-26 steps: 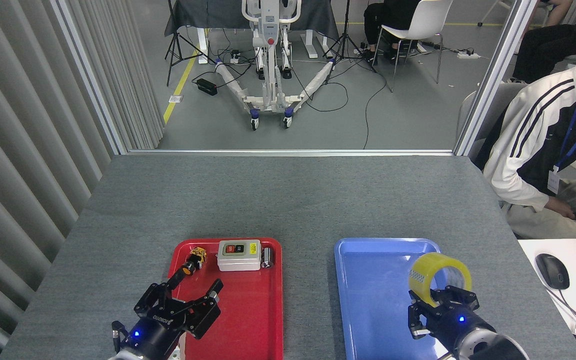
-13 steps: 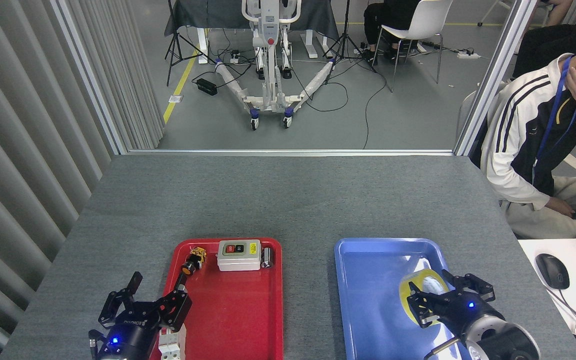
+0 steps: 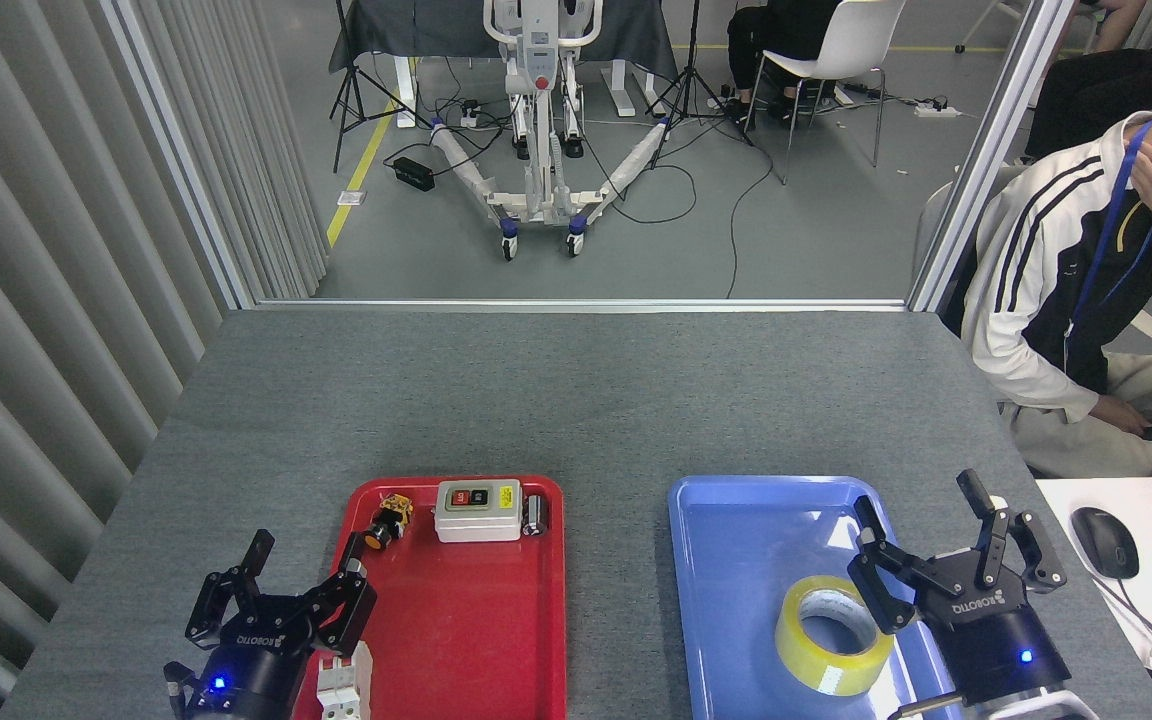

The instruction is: Place and move tape with both arms

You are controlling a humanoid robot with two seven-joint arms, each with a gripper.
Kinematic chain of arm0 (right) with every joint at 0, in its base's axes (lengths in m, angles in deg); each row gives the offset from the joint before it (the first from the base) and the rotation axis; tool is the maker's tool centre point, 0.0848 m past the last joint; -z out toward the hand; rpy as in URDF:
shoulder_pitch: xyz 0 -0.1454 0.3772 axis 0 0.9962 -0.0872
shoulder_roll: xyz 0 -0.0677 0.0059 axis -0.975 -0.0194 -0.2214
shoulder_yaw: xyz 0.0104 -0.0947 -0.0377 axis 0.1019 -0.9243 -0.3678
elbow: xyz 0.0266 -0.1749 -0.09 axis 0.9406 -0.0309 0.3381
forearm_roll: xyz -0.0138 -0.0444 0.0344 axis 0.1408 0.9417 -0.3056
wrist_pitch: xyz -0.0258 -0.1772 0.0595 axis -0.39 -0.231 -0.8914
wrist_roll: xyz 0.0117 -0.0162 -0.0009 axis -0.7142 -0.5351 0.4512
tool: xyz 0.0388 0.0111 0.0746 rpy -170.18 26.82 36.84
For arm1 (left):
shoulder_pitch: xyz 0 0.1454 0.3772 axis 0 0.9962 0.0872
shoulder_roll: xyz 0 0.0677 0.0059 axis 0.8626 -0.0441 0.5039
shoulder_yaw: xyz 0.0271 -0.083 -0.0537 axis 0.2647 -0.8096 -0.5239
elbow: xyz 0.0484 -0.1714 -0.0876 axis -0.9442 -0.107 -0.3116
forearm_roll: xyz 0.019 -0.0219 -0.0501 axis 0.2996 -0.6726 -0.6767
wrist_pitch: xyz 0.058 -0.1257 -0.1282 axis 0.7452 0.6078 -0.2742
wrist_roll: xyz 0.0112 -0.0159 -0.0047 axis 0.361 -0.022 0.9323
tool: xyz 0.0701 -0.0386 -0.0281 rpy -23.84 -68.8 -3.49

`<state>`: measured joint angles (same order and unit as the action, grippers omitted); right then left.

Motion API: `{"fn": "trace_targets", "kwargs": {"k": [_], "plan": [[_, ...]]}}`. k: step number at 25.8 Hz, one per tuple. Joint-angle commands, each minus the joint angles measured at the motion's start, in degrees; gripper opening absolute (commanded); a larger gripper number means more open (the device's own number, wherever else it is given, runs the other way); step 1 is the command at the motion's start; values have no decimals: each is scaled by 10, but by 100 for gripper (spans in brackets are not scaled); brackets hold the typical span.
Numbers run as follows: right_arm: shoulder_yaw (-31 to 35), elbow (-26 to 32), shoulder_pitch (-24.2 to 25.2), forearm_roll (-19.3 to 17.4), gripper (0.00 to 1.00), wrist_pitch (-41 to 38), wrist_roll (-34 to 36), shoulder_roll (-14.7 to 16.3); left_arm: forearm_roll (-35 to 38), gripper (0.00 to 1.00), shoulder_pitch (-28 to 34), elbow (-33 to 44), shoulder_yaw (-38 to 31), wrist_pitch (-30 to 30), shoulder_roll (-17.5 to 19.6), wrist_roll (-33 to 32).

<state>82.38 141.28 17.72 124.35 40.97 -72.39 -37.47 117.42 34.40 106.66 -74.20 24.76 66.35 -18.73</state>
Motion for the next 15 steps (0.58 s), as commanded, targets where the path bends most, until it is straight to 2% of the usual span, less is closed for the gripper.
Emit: {"fn": "trace_targets", "kwargs": {"k": [1,4,11,15], "plan": [[-3,-9,23,1,100,41,16,-34,2,99,1,6,-3,7,2,10],[-15,-5,41,1,100,87,-50,-50,12,99,6,5,-5,7,3,18],[-33,-2,47,-2,100,119,-89,-65,13,99,23,9,-36,6,2,18],[-35,-2,47,-2,100,118,-87,-67,13,99,23,10,-37,3,1,18]]}}
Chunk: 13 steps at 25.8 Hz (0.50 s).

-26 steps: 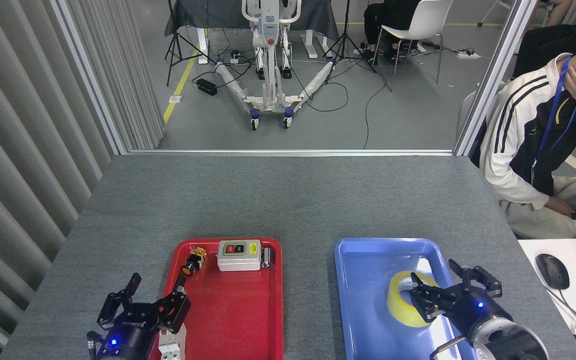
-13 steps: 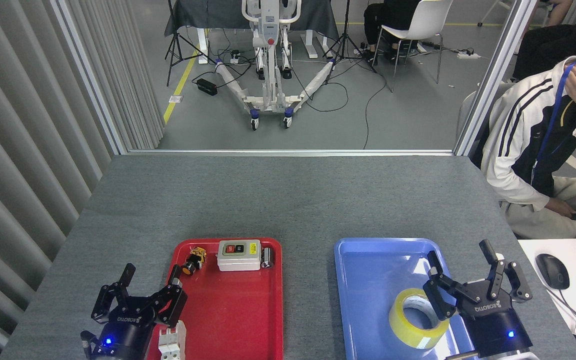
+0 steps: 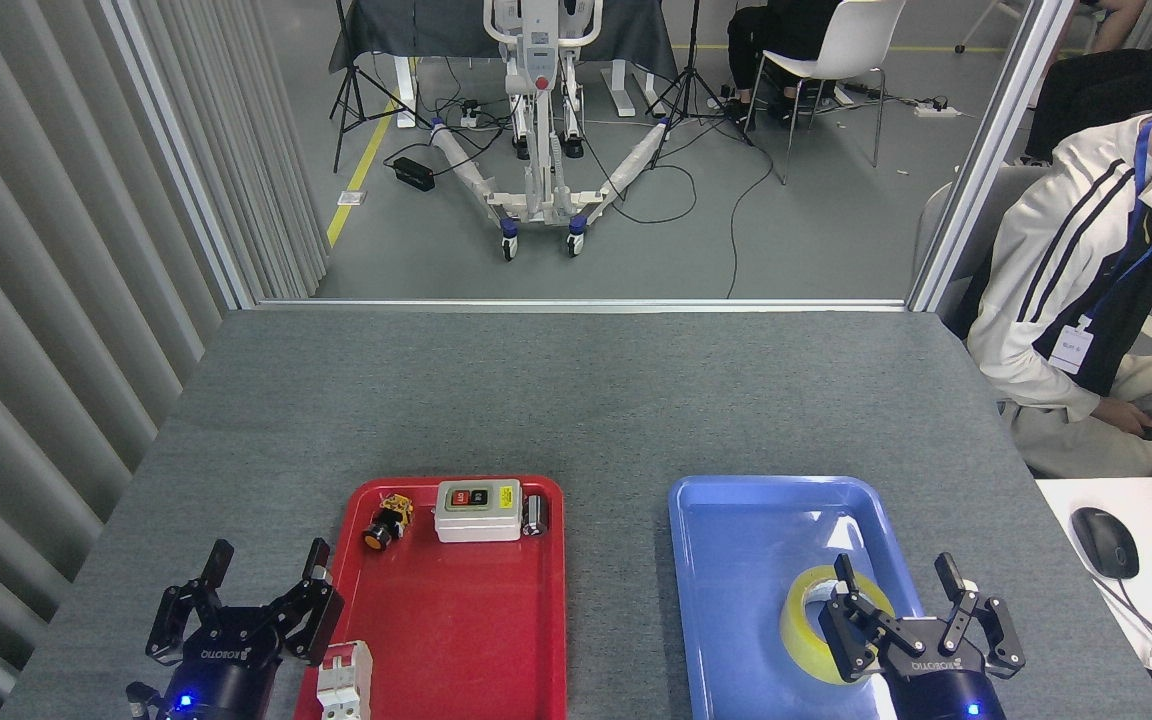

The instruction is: Place and move tape with both arms

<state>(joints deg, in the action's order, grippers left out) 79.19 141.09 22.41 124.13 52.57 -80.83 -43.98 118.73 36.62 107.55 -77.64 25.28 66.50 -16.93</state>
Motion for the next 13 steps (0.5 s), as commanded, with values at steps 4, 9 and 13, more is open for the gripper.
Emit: {"fn": "trace_targets", "kwargs": {"k": [4,9,13], "plan": [[-4,0,-1,0,100,0,-1,-6,0,99,1,1,-3,-2,-1,0],[-5,0,0,0,100,1,-4,-7,0,99,1,1,-4,-2,-1,0],[-6,0,1,0,100,1,-4,-7,0,99,4,0,-5,-2,-1,0]]}}
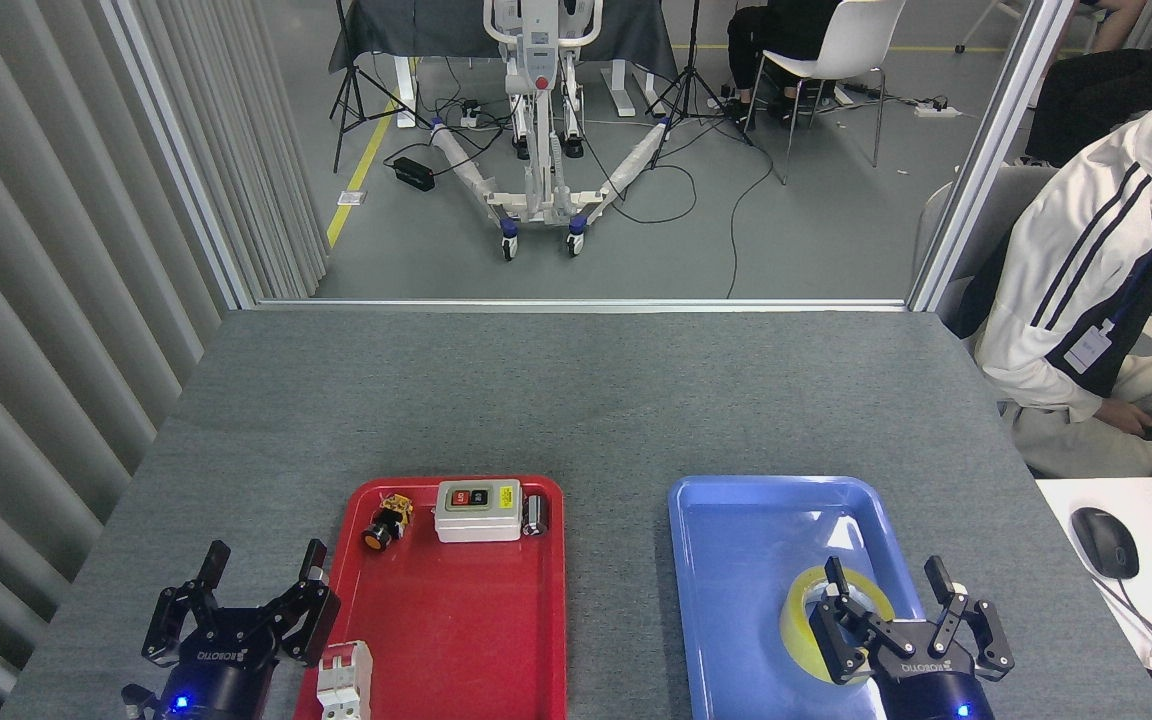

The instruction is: Place and move tape with both arms

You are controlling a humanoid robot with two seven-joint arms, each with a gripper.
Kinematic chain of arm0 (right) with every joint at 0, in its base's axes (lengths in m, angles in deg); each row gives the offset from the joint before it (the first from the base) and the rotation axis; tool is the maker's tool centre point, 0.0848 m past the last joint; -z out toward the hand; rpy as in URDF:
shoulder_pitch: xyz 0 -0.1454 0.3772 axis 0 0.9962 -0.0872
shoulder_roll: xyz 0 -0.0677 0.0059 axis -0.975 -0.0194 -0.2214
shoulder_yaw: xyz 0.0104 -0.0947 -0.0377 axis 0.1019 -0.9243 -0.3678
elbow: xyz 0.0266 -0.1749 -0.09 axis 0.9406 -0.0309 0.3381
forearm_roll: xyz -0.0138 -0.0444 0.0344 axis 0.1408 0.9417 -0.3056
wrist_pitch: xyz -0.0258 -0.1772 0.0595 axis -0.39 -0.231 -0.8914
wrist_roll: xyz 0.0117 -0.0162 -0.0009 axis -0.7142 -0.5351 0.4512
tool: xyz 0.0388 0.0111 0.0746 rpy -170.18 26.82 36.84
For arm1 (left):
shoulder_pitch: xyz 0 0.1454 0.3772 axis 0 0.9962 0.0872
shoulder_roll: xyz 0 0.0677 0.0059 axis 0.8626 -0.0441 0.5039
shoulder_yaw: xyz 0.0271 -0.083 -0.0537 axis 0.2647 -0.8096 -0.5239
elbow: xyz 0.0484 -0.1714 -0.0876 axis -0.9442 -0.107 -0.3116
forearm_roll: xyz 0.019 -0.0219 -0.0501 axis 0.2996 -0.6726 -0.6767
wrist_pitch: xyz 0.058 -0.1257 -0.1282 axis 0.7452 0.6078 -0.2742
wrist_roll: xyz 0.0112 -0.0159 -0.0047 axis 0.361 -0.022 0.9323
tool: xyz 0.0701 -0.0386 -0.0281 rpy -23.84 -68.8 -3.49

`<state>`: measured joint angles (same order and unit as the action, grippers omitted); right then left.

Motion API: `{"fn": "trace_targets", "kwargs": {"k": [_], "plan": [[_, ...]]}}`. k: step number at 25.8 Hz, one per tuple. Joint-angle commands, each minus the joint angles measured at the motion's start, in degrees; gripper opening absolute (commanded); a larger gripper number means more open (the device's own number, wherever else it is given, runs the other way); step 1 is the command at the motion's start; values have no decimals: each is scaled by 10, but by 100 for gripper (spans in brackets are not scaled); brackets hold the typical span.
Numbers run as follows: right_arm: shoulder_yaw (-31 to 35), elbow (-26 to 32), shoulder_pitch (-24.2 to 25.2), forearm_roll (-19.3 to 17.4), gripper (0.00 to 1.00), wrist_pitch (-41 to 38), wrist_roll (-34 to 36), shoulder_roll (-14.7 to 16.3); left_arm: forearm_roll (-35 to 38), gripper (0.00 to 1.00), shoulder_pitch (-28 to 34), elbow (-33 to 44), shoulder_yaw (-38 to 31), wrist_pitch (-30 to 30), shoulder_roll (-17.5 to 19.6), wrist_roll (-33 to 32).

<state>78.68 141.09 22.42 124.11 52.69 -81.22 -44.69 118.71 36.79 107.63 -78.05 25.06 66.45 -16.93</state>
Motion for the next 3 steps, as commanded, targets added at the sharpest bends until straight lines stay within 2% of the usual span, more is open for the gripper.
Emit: {"fn": "trace_targets", "kwargs": {"k": [1,3], "plan": [[-1,0,1,0,100,0,0,0,0,99,3,-1,-3,1,0,1],[-3,0,1,0,100,0,-1,1,0,99,3,-1,-6,1,0,0]]}}
